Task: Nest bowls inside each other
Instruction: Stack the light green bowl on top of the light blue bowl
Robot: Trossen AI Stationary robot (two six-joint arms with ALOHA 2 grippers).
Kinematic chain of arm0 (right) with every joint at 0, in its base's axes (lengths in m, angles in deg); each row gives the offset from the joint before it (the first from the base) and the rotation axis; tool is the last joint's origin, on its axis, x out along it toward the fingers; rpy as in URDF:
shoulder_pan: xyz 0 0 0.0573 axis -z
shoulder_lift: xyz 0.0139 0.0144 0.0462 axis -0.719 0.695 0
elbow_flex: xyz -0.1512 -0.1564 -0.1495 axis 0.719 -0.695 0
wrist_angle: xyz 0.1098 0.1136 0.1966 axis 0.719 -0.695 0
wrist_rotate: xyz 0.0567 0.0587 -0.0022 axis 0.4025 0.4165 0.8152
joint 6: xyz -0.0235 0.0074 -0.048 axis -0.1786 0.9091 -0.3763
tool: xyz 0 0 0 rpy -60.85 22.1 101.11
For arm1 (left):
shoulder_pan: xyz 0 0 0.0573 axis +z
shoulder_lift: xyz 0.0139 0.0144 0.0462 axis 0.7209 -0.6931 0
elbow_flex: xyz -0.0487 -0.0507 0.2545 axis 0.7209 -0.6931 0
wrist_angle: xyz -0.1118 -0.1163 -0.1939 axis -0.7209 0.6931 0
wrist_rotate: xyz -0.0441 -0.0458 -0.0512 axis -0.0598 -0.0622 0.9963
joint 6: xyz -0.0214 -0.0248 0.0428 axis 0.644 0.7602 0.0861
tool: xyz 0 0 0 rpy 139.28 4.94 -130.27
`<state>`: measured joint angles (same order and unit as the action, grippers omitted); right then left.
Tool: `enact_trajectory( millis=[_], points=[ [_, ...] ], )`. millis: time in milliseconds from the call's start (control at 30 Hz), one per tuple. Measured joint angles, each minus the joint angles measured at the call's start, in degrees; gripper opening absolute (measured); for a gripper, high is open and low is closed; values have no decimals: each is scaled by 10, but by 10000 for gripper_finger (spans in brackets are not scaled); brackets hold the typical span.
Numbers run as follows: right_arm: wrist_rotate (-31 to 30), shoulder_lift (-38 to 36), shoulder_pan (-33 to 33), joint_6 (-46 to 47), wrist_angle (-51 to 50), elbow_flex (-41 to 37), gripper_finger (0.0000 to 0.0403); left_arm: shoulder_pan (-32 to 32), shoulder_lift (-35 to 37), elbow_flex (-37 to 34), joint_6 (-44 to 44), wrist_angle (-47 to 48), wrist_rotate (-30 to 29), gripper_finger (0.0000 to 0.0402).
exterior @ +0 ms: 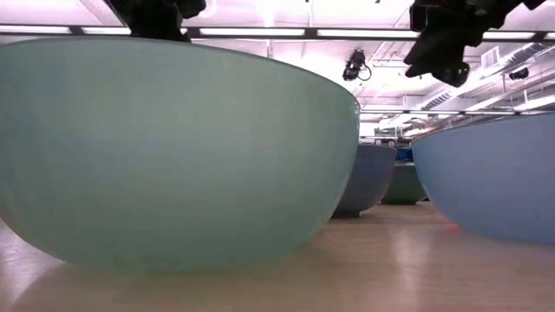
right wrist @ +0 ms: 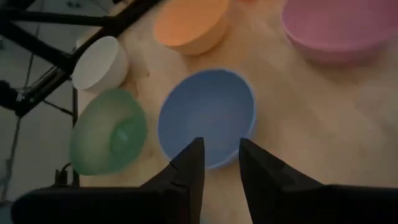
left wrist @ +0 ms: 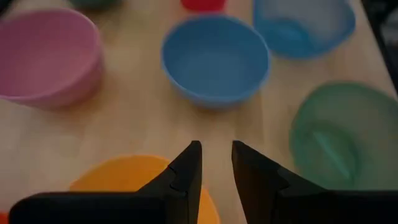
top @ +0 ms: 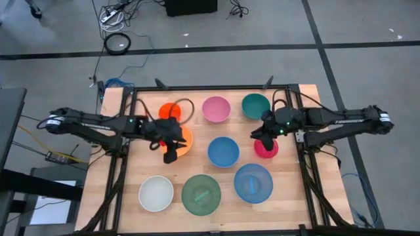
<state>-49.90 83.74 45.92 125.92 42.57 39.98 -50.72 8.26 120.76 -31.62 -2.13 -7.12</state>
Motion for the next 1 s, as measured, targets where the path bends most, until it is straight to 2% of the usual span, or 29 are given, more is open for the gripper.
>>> enact_trajectory(
  millis=[200, 333, 600, 833, 1000],
  points=[
    [32, -3, -66, 122, -91, 0, 57, -58, -41, 34, 34, 64, 35, 97],
    [46, -3, -133, 195, -82, 0, 53, -90, -51, 43, 63, 62, 41, 97],
    [46, 17, -231, 290, -89, 0, 105, -118, -53, 52, 123, 57, 23, 113],
    [39, 78, -288, 359, -151, 0, 155, -153, -53, 52, 172, 23, 32, 156],
    [11, 127, -311, 384, -163, 0, 169, -171, -53, 52, 182, -1, 17, 181]
  ],
)
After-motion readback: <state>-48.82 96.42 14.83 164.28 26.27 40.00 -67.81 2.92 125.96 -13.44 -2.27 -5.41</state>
